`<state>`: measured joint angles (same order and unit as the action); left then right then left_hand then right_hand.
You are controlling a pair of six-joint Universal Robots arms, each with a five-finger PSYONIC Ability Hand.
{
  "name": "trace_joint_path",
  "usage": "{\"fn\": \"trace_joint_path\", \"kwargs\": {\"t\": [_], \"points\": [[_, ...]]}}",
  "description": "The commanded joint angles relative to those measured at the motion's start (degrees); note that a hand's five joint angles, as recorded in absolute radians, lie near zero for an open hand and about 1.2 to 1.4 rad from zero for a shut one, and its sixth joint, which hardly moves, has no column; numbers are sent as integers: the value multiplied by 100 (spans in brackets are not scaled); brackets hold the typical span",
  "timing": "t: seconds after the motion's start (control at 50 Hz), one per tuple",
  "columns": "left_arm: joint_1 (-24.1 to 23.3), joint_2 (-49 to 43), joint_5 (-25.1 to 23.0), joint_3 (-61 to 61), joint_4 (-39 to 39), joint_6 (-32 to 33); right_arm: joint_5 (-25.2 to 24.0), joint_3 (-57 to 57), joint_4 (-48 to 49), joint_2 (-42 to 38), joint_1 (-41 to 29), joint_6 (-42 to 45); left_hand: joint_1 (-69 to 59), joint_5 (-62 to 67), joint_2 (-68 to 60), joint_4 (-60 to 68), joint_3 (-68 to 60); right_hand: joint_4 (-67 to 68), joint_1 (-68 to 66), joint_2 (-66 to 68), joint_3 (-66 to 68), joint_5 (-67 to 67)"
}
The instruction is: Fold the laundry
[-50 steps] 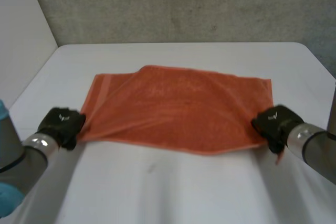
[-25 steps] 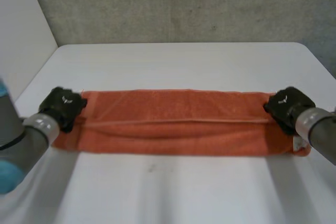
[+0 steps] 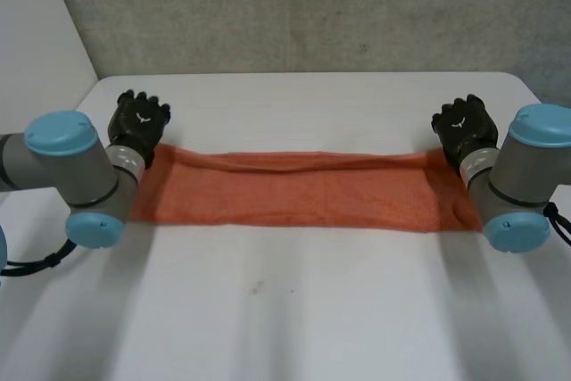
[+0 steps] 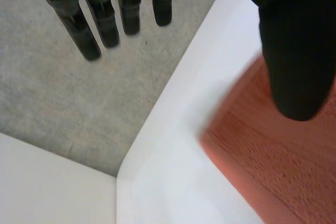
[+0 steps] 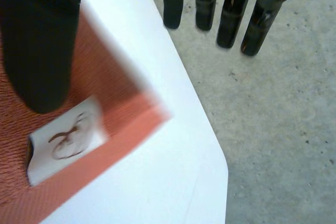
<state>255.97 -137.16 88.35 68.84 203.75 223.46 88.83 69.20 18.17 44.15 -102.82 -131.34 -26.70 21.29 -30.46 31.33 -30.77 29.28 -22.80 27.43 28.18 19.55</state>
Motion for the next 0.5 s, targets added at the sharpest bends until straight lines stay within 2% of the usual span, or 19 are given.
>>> {"fn": "trace_joint_path", "kwargs": {"t": [0.02, 0.1, 0.12, 0.18, 0.3, 0.5], "points": [[-170, 154, -19, 235, 253, 5, 407, 111, -32, 137, -19, -401, 1670, -2129, 2046, -2133, 2077, -1928, 1280, -1743, -1818, -1955], [-179, 382, -11, 358, 262, -21, 407, 233, -68, 523, 34, -761, 1670, -2129, 2046, -2133, 2077, -1928, 1280, -1743, -1818, -1955], [-179, 435, -11, 401, 253, -30, 373, 443, -137, 933, 69, -979, 1670, -2129, 2046, -2133, 2077, -1928, 1280, -1743, -1818, -1955], [-179, 707, 16, 586, 244, -57, 302, 629, -208, 1296, 69, -1174, 1670, -2129, 2046, -2133, 2077, -1928, 1280, -1743, -1818, -1955], [-170, 1331, -11, 1183, 226, -250, -215, 1103, -778, 2025, 340, -1455, 1670, -2129, 2046, -2133, 2077, -1928, 1280, -1743, -1818, -1955], [-126, 2079, -89, 2256, 200, -794, -884, 1807, -2018, 2431, 851, -1877, 1670, -2129, 2046, -2133, 2077, -1928, 1280, -1743, -1818, -1955]]}}
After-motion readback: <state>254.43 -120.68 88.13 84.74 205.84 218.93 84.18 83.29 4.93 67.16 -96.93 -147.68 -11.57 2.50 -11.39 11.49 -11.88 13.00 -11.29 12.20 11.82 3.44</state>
